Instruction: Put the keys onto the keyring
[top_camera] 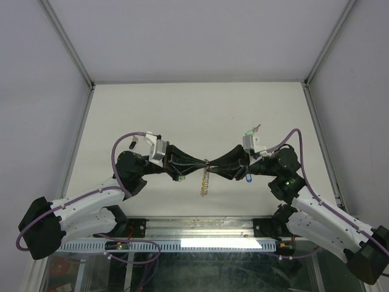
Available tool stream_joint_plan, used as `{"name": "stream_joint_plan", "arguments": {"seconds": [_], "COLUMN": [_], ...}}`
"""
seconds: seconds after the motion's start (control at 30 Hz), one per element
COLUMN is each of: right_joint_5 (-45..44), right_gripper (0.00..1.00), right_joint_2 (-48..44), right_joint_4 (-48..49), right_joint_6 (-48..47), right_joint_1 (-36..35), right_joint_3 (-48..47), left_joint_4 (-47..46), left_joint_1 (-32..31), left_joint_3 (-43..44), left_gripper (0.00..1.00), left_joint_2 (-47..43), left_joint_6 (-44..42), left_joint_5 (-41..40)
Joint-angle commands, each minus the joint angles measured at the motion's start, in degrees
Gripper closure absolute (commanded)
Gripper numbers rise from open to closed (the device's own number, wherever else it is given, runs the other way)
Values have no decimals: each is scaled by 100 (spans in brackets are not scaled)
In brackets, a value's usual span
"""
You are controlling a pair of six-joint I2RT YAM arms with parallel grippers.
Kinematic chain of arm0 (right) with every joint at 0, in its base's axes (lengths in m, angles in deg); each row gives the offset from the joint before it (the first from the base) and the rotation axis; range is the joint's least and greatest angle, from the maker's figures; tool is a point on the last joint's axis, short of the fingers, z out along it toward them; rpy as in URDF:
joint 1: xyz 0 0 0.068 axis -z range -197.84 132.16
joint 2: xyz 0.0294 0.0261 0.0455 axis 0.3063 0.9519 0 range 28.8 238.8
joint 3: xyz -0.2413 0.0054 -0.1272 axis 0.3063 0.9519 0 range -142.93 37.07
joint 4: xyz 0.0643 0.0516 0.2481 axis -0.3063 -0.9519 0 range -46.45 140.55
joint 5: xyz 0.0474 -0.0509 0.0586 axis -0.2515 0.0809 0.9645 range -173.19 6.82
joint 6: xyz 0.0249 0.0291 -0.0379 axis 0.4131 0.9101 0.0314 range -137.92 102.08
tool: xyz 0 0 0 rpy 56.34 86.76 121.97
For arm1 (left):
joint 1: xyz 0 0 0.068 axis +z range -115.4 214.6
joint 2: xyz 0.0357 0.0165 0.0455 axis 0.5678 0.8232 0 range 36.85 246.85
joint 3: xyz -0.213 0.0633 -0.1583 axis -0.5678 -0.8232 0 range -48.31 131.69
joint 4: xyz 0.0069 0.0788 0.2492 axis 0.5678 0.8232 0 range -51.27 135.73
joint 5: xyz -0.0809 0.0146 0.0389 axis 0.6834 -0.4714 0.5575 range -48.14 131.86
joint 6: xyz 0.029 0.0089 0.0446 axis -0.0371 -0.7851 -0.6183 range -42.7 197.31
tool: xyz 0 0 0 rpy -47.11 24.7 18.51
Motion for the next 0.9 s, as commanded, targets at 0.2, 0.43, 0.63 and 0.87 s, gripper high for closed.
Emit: {"name": "stream_joint_plan", "arguments": {"seconds": [0.2, 0.43, 0.63, 0.87], "right_joint_5": [-30, 47, -111, -830], "right_gripper": [85, 100, 100, 100], "right_joint_2": [138, 104, -66, 281], "right_joint_4": [350, -332, -2018, -4907], "right_joint_6": [-69, -321, -979, -2036], "right_joint_1": [-102, -115, -115, -116], "right_joint_3": [-344, -633, -1238, -2669], "left_joint_4": [-336, -295, 356, 2056], "left_joint_1": [-62, -58, -58, -62], "left_joint_3": [265, 254, 413, 863], "left_gripper": [100, 100, 79, 58], "left_joint_2": [-31, -52, -207, -549], "left_joint_6": [41, 25, -273, -1367], "left_joint_5": [58, 27, -43, -352]}}
